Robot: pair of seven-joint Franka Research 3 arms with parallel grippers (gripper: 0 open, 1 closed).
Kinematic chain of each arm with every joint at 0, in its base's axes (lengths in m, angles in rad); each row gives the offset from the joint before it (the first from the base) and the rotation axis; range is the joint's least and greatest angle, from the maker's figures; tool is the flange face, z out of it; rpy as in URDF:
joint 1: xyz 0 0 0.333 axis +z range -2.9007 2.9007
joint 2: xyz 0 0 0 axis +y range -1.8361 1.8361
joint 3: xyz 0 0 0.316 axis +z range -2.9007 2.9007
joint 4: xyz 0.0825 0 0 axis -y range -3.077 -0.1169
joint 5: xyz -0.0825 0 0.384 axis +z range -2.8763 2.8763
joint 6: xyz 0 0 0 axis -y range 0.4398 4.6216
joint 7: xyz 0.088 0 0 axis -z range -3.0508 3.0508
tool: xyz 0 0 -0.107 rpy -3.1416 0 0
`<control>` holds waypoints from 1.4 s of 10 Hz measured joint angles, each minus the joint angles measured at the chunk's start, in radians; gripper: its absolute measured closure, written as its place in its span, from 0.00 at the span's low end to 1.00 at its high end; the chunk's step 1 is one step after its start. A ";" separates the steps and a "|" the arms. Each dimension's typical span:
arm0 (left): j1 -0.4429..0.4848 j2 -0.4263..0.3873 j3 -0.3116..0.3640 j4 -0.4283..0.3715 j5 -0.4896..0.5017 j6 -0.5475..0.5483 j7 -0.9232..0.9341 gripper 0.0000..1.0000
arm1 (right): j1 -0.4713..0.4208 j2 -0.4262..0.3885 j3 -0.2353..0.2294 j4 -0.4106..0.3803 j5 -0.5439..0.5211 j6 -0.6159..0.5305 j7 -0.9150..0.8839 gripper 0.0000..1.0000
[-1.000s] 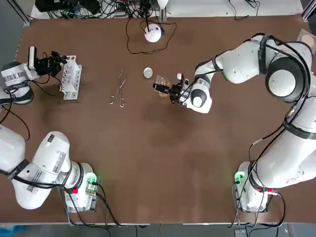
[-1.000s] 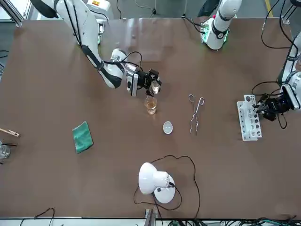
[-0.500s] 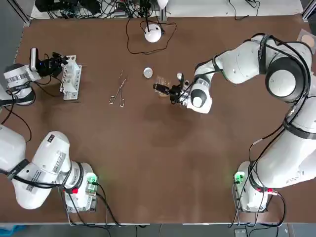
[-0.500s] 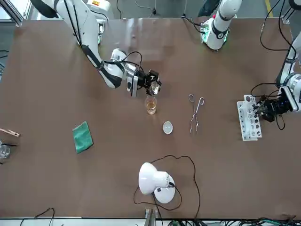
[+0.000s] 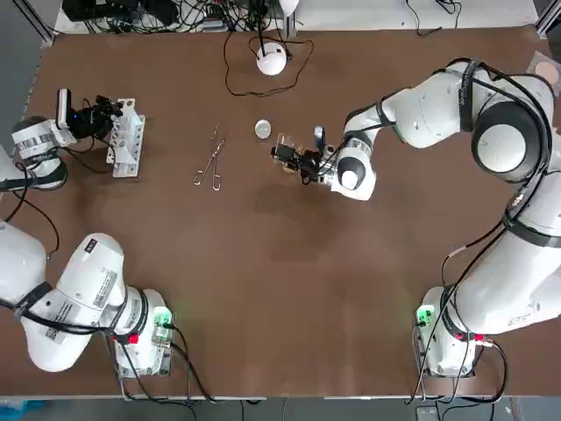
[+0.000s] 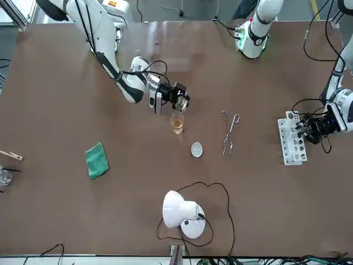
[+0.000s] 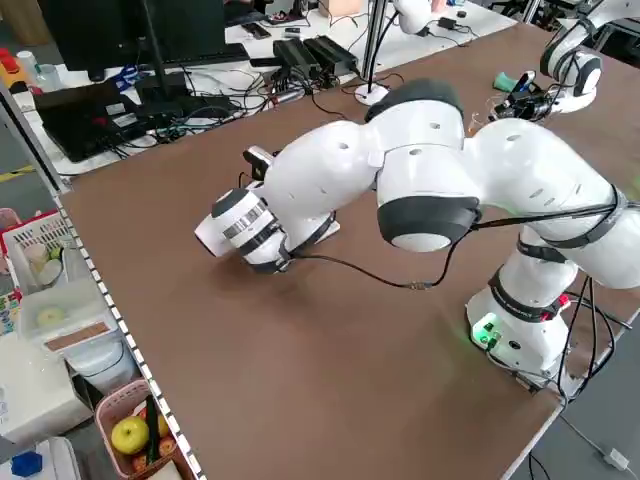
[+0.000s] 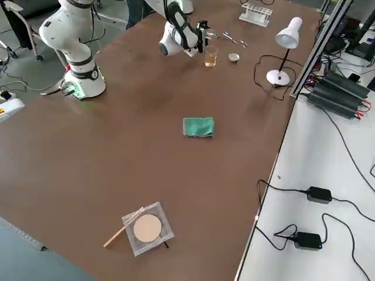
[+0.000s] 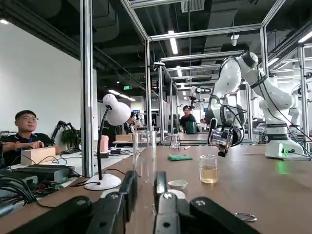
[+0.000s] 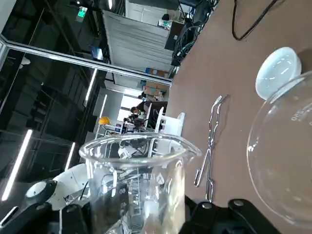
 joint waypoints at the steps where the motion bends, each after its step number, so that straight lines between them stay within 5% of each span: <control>1: 0.000 0.006 0.004 0.004 0.000 0.000 0.000 0.79 | -0.001 -0.003 0.000 0.002 0.000 0.006 0.021 0.62; 14: -0.002 0.010 0.034 0.057 0.062 0.003 0.005 0.79 | -0.019 -0.042 0.001 0.012 0.001 0.065 0.179 0.62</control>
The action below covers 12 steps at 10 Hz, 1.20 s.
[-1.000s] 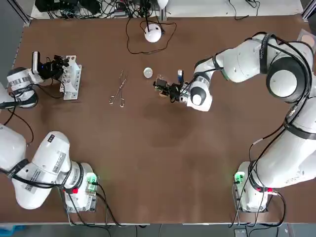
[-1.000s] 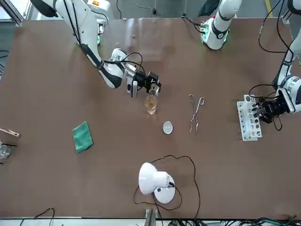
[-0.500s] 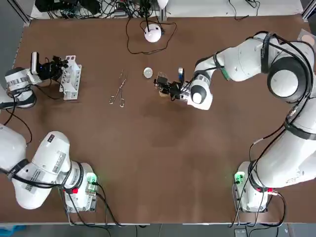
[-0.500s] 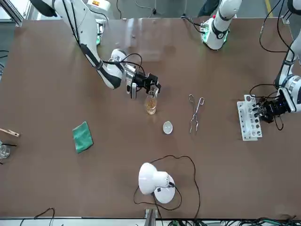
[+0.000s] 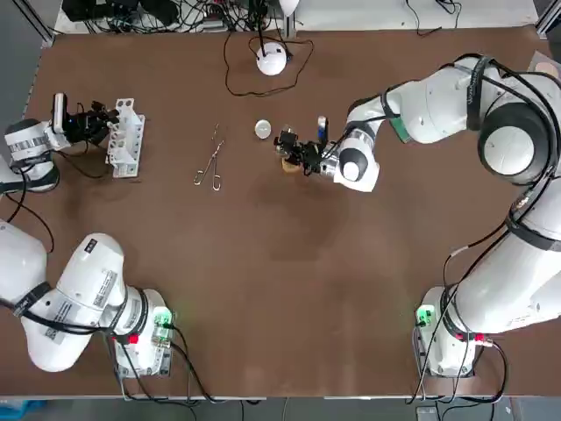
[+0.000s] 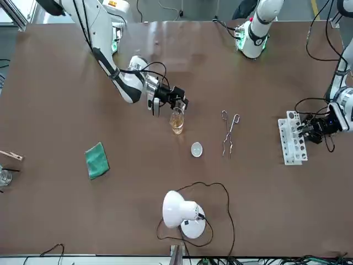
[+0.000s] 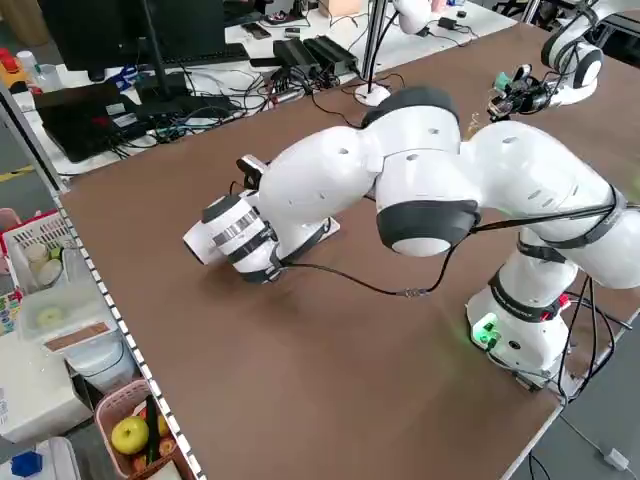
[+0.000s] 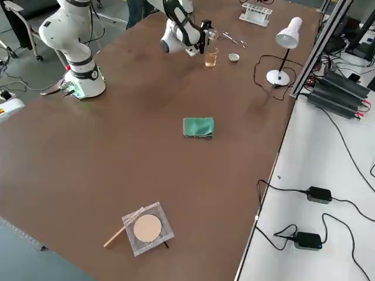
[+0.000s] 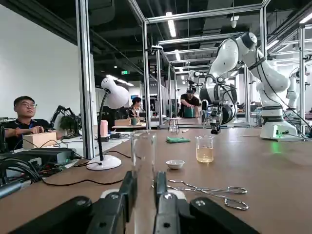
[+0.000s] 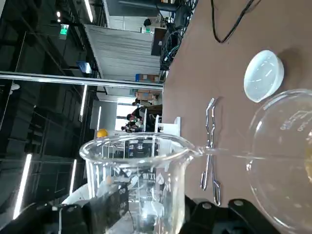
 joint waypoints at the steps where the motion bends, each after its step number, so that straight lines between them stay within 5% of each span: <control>1: -0.001 0.000 0.000 0.000 0.000 0.002 0.000 0.79 | -0.003 0.000 0.000 0.000 0.000 0.000 0.009 0.62; 9: -0.029 0.000 0.008 0.005 0.019 0.033 -0.002 0.79 | -0.016 -0.001 0.000 0.012 0.000 0.000 0.092 0.62; 12: -0.033 0.000 0.009 0.005 0.019 0.052 -0.027 0.69 | -0.018 -0.001 0.000 0.014 0.000 0.000 0.146 0.62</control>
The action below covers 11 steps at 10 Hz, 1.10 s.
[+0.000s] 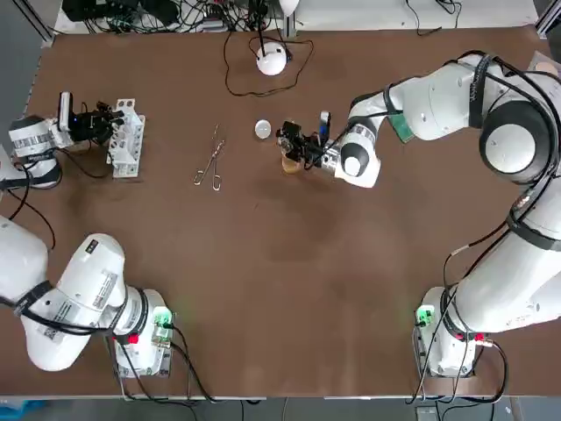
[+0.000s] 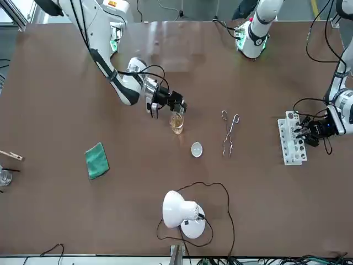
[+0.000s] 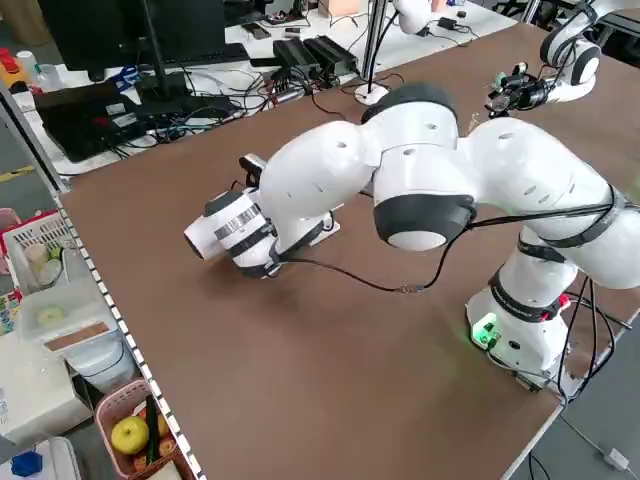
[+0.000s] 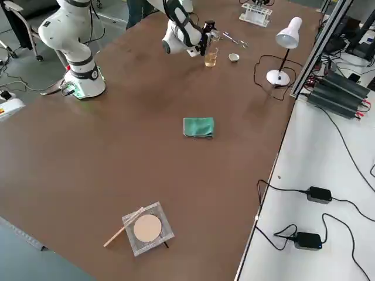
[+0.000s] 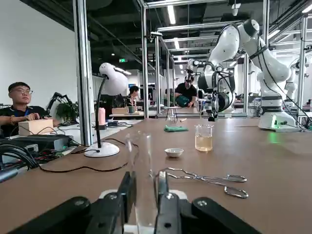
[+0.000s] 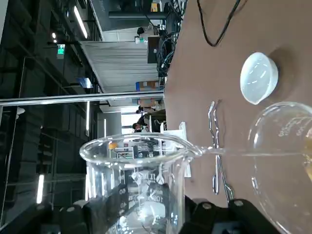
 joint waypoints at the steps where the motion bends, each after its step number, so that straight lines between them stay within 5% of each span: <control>1: -0.002 0.000 0.000 0.001 0.002 0.005 -0.019 0.63 | 0.000 0.000 0.000 0.002 0.000 0.000 0.013 0.62; 6: -0.002 -0.019 -0.001 0.010 0.011 0.006 -0.026 0.51 | 0.000 0.000 0.000 0.008 0.000 0.000 0.095 0.62; 9: 0.000 -0.064 0.006 0.011 0.011 0.006 -0.027 0.05 | -0.003 0.000 0.000 0.010 -0.001 0.001 0.159 0.62; 11: 0.004 -0.154 0.046 0.007 0.023 0.005 -0.027 0.00 | -0.005 0.000 0.000 0.011 -0.002 0.002 0.201 0.62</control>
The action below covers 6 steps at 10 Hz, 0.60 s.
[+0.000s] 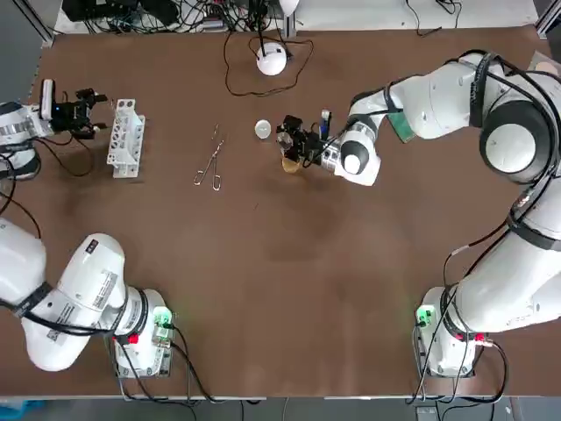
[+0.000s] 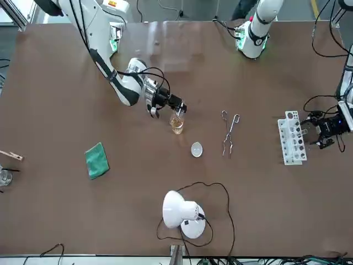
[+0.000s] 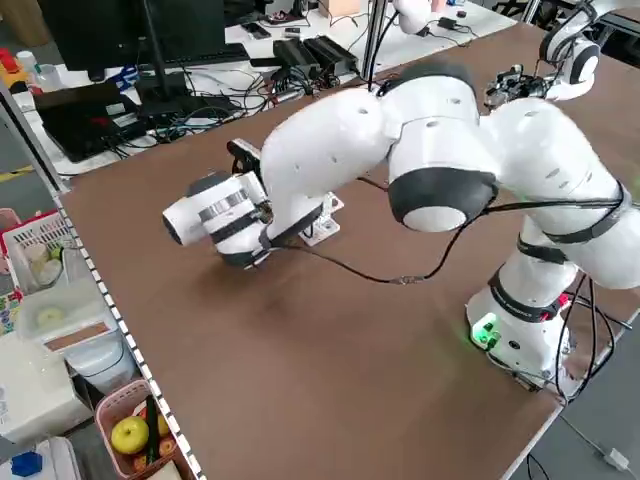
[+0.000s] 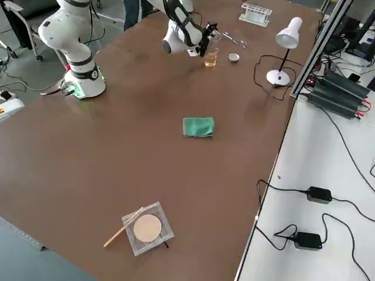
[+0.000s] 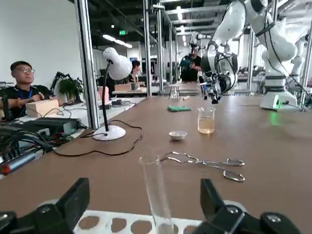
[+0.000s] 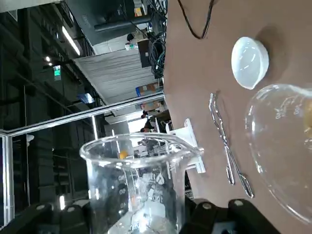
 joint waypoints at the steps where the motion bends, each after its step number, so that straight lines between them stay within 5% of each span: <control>1: 0.002 -0.052 0.017 -0.007 0.014 -0.002 0.000 0.00 | -0.001 0.000 0.000 0.001 -0.001 0.000 0.025 0.62; 6: -0.009 -0.293 0.039 0.003 0.040 -0.001 -0.112 0.00 | -0.015 0.000 0.000 0.013 -0.012 0.000 0.146 0.62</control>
